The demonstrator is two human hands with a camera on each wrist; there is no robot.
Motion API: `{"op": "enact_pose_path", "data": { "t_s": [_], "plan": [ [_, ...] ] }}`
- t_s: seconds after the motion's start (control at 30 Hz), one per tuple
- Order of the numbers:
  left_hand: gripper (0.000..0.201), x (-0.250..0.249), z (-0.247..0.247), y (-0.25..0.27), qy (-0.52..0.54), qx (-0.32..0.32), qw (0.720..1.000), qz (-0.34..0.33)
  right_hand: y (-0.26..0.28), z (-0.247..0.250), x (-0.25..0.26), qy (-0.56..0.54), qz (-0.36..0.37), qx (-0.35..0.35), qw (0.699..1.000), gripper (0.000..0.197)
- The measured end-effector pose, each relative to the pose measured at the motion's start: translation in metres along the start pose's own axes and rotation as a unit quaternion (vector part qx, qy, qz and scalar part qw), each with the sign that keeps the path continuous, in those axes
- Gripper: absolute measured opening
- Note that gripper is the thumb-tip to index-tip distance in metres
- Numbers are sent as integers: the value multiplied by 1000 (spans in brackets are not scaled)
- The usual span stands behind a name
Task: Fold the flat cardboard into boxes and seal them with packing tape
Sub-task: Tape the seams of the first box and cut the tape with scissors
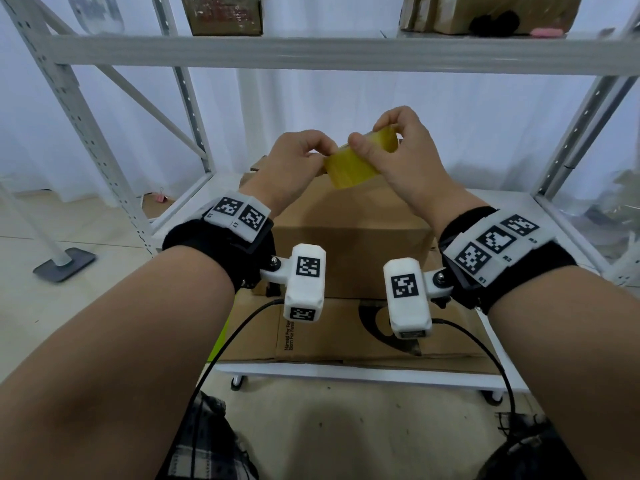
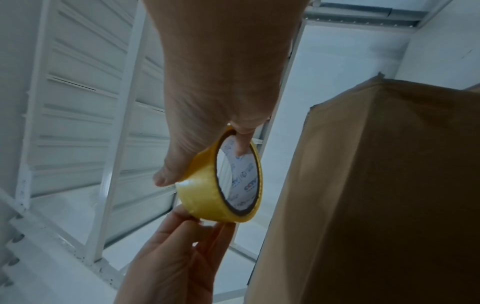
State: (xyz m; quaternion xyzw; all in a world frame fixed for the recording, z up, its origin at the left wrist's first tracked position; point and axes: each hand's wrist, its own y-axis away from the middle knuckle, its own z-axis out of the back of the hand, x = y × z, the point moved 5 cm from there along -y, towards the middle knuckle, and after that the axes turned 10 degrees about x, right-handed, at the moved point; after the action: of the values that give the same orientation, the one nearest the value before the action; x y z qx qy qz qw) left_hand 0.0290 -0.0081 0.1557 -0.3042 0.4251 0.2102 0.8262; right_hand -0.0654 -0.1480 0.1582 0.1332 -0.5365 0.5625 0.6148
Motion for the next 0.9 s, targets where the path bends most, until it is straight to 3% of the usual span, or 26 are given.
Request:
{"op": "enact_pose_path", "data": {
  "t_s": [0.13, 0.27, 0.43, 0.6, 0.7, 0.77, 0.9],
  "plan": [
    [28, -11, -2, 2, 70, 13, 997, 8, 0, 3, 0, -26, -6, -18, 999, 36],
    [16, -14, -3, 3, 54, 13, 998, -15, -1, 6, 0, -31, -13, -18, 999, 36],
    [17, -8, 0, -1, 45, 23, 998, -32, 3, 5, -4, -44, -27, -22, 998, 39],
    [19, -3, -1, -4, 25, -51, 998, -12, 1, 6, 0, -15, -21, -76, 997, 43],
    [12, 1, -1, -5, 112, -76, 991, 19, 1, 5, 6, 13, -5, -101, 995, 46],
    [11, 1, -1, -6, 154, -73, 985, 36, 1, 5, 6, 21, -4, -106, 994, 47],
    [22, 4, -3, -5, 120, -35, 992, 30, 1, 7, 6, 27, 8, -109, 994, 47]
  ]
}}
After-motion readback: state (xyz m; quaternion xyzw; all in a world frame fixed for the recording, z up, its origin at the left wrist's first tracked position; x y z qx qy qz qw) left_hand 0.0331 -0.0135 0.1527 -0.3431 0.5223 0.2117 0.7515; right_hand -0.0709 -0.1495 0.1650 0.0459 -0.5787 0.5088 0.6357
